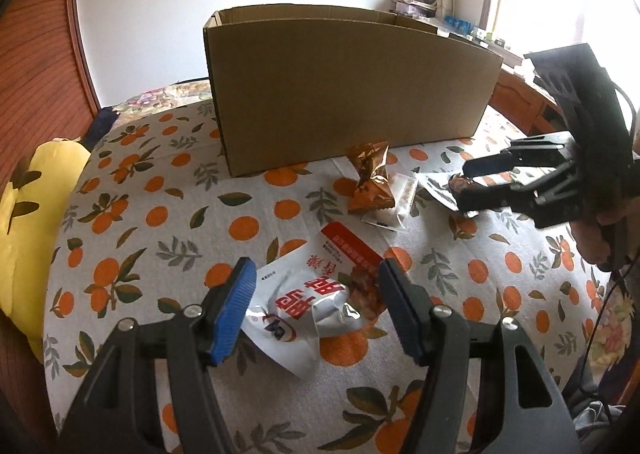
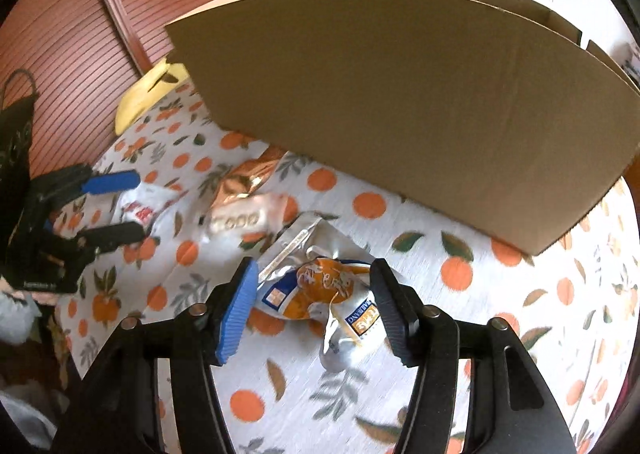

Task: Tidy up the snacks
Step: 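Grasp the orange-white pouch with the right tool while the left tool grasps the red-white packet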

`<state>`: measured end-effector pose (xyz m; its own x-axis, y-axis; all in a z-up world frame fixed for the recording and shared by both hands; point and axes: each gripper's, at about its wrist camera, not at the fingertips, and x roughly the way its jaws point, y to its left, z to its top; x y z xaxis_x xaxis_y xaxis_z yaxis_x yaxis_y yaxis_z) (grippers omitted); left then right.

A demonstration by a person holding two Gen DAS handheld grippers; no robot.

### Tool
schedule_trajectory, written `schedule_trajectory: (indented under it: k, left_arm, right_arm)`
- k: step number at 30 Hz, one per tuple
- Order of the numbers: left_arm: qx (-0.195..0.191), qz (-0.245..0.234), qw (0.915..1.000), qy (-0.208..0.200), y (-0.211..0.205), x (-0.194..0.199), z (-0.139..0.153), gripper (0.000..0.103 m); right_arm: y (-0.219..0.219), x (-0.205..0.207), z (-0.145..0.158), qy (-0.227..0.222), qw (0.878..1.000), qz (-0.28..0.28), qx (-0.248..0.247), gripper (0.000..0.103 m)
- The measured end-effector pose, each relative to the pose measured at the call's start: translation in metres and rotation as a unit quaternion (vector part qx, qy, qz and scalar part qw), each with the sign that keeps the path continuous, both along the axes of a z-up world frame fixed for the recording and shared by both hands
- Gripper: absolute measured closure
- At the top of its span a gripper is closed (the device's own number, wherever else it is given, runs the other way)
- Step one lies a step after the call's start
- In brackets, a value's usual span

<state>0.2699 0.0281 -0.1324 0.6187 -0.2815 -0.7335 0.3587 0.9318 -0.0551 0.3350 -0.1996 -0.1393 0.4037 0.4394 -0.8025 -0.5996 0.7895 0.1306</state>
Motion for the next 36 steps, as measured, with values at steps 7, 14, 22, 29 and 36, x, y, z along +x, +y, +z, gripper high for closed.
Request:
schedule_trajectory:
  k: [7,14,22,29,36]
  left_arm:
    - [0.000,0.005,1.0000,-0.001,0.003,-0.003,0.003,0.038]
    - [-0.005,0.012,0.9999,-0.001,0.008,-0.004,0.004,0.039]
    - [-0.005,0.011,0.9999,0.000,0.009,-0.005,0.003,0.038]
    - [-0.001,0.012,0.9999,-0.003,0.010,-0.002,0.004,0.038]
    - [0.012,-0.009,0.9999,0.002,0.011,0.008,0.003,0.037]
  right_arm:
    - [0.001,-0.018,0.001,-0.035,0.998,0.017,-0.041,0.030]
    - [0.003,-0.028,0.001,-0.053,0.996,0.029,-0.069,0.029]
    - [-0.004,-0.037,0.002,-0.073,0.992,0.027,-0.095,0.028]
    - [0.014,-0.023,-0.006,-0.092,0.987,0.033,-0.127,0.028]
    - [0.018,-0.002,-0.010,-0.078,0.991,0.016,-0.107,0.028]
